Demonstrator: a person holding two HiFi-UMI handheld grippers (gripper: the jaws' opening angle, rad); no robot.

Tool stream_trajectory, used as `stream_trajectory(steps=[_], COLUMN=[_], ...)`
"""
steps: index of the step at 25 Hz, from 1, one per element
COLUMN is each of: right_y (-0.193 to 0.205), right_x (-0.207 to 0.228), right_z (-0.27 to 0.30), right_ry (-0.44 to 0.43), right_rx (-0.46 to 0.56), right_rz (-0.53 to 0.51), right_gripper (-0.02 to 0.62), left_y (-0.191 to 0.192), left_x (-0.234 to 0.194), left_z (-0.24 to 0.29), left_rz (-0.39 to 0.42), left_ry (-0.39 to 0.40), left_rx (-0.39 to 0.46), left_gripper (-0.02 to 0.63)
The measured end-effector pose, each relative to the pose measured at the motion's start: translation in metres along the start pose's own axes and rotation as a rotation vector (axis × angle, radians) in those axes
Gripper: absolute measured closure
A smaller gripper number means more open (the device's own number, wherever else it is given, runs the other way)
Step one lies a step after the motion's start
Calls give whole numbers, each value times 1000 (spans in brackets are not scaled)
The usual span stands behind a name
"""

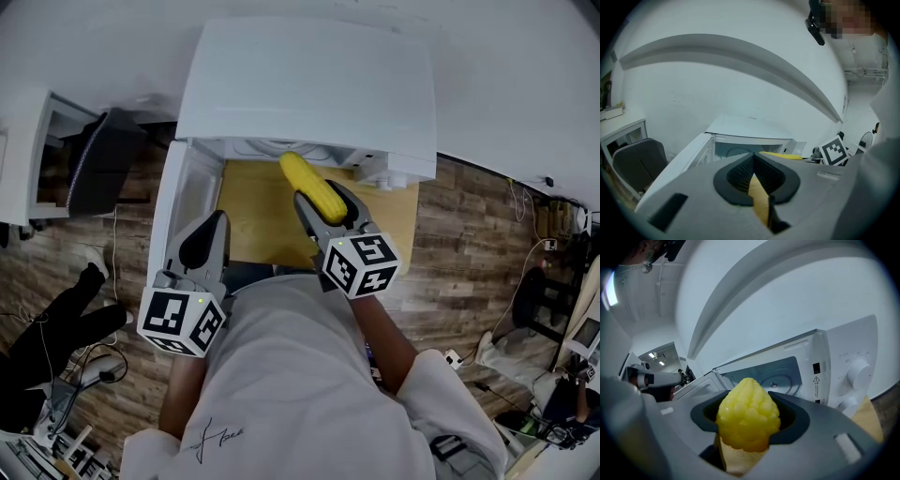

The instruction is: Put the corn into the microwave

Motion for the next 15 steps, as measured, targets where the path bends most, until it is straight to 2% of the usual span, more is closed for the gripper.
stream_trajectory(steps=[15], right_y=[5], right_x=[4], right_z=[28], right_ry=[19], right_rx=[-11], right_rz=[8], right_gripper=[334], left_y=[3], left_x=[-12], left_z=[-4], left_rz=[-19], left_ry=[-23], left_rx=[-17], left_gripper=[609])
Point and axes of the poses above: the fingertips, and each gripper's own axes: z forward along the fingers, x to its right, y out of its underside, the point moved 10 cm from there along -z, backward along the fingers, and after that the axes turned 4 degrees about -x, right-handed, at the moved point
